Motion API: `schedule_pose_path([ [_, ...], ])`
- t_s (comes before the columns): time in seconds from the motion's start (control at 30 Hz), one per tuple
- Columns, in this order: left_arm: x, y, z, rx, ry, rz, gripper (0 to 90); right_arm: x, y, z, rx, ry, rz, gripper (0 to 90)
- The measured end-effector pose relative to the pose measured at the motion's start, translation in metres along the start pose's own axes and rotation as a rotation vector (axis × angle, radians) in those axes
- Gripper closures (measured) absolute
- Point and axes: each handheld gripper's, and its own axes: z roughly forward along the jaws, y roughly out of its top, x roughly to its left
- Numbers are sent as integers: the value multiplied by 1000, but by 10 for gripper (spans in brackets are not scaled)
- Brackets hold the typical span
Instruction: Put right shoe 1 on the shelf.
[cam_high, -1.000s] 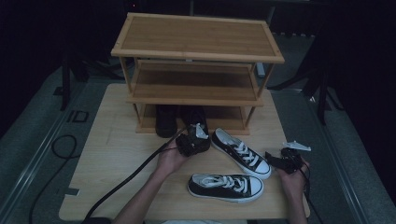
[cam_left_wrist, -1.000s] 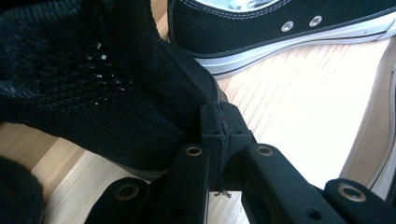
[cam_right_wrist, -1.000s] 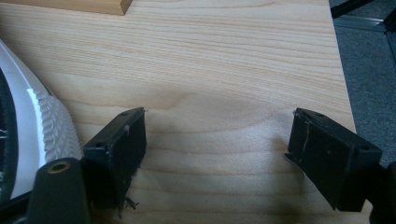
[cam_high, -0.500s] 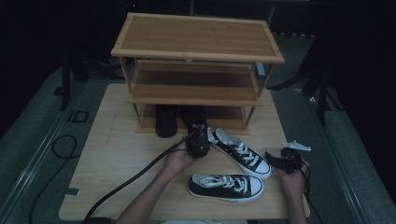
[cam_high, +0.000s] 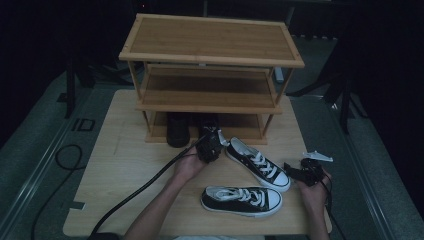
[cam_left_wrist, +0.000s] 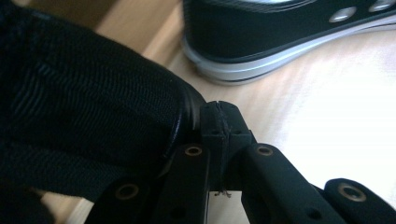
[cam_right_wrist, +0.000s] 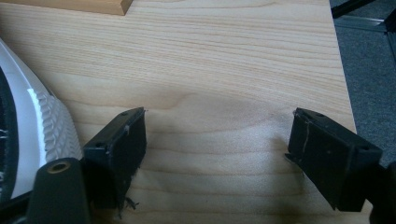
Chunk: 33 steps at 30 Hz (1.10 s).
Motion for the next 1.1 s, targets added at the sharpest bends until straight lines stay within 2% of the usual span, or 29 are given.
schedule_pose_path([
  [0.3,11,-2,1,23,37,-24,900,0,0,0,0,0,0,190],
  [0.33,14,-3,2,24,40,-38,900,0,0,0,0,0,0,190],
  [0.8,24,-9,0,59,85,-65,900,0,0,0,0,1,0,190],
  [1.03,27,-10,-12,31,81,-55,887,0,0,0,0,1,-1,191],
  [1.1,25,-4,-20,-6,80,-26,889,0,0,0,0,1,0,191],
])
